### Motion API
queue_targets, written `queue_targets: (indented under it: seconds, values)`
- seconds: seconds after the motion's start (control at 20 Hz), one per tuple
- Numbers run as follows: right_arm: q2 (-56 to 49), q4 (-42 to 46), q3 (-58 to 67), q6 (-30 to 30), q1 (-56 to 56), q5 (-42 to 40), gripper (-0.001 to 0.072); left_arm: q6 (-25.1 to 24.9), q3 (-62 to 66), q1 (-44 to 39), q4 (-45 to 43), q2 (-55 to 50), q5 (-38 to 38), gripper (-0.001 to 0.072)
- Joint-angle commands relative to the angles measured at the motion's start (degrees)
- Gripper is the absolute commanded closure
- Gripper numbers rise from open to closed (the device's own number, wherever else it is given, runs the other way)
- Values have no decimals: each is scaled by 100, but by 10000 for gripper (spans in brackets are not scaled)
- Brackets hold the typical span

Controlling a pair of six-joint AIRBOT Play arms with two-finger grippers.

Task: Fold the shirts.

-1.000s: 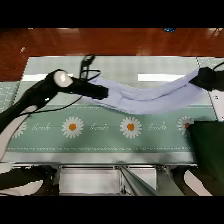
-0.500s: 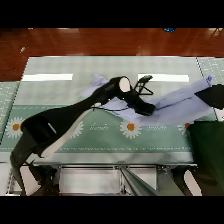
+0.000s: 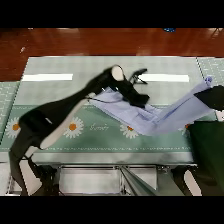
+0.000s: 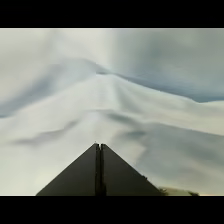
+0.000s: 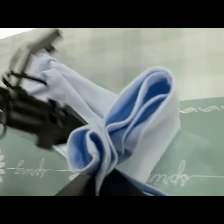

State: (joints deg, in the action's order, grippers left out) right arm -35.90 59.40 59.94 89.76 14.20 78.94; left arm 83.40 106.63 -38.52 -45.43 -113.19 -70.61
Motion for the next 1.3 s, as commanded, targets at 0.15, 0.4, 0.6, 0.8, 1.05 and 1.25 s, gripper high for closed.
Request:
queue_targets:
  seconds: [0.15, 0.4, 0.6, 0.8, 1.05, 1.25]
  values:
    - [-846, -1091, 0, -269, -872, -754, 691, -197, 15, 2509, -461, 2041, -643, 691]
    - [-2680, -1300, 520, -249, -2605, -2417, 691, -621, -1167, 4175, -850, 4186, -638, 691]
    - [-4472, -1366, 1519, -238, -3383, -2745, 691, -925, -3285, 4909, -927, 5840, -337, 691]
    - [-5814, -1478, 2387, -229, -3753, -2887, 691, -863, -5571, 5027, -778, 6992, 197, 691]
    - [-6623, -2177, 2750, -278, -3836, -3106, 461, -883, -7248, 5027, -553, 7219, 728, 691]
    - [-6485, -2323, 2846, -546, -3674, -2422, 297, -883, -7573, 5027, -518, 7189, 962, 691]
